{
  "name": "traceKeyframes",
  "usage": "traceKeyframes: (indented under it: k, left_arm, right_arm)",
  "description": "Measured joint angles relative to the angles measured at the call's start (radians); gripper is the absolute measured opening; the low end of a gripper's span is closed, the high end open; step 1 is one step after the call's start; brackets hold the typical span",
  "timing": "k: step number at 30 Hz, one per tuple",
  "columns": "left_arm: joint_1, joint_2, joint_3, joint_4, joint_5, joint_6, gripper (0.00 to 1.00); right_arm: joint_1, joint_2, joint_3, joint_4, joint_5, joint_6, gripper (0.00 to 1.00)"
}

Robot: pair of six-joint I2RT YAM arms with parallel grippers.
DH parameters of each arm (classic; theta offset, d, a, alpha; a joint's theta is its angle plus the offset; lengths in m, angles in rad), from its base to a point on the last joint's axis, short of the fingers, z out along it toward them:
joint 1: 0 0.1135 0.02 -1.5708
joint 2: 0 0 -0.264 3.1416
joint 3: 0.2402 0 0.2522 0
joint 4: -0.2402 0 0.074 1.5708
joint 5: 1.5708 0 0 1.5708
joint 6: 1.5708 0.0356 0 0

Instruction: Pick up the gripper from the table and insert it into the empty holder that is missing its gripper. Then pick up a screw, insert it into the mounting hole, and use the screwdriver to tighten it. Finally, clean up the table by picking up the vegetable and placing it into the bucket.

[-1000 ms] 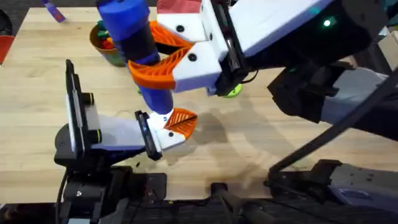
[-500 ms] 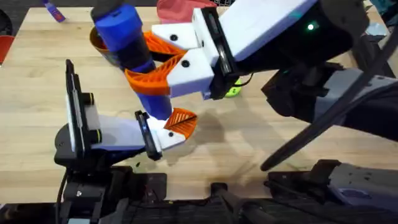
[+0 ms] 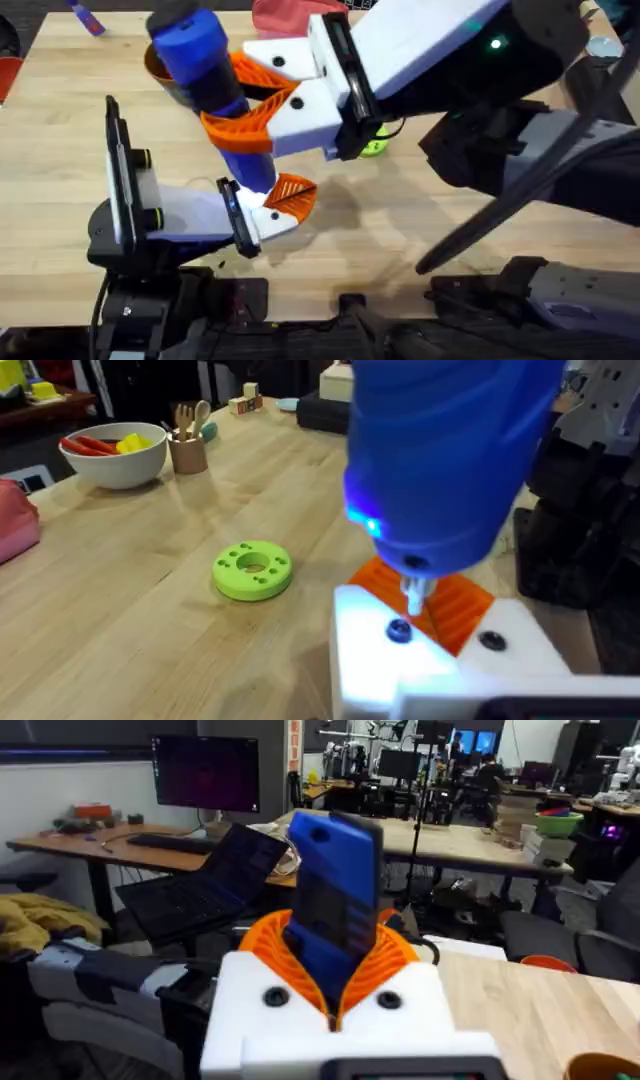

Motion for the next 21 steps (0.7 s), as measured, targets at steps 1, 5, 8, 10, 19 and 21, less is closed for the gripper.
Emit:
traceKeyframes:
  k: [1,5,8,10,19,21]
  left_arm:
    - [0.0,0.0,0.0,0.0,0.0,0.0,0.016]
    - [0.0,0.0,0.0,0.0,0.0,0.0,0.016]
    - [0.0,0.0,0.0,0.0,0.0,0.0,0.016]
    - [0.0,0.0,0.0,0.0,0.0,0.0,0.016]
    - [0.0,0.0,0.0,0.0,0.0,0.0,0.016]
    - [0.0,0.0,0.0,0.0,0.0,0.0,0.016]
  right_arm:
    - [0.0,0.004,0.0,0.0,0.0,0.0,0.022]
    - [0.0,0.02,0.0,-0.001,0.0,0.0,0.022]
    - [0.0,0.022,0.0,-0.001,0.0,-0.003,0.022]
    - [0.0,0.022,0.0,-0.002,0.0,-0.005,0.022]
    - [0.0,0.022,0.0,-0.009,0.0,-0.017,0.022]
    - [0.0,0.022,0.0,-0.009,0.0,-0.018,0.022]
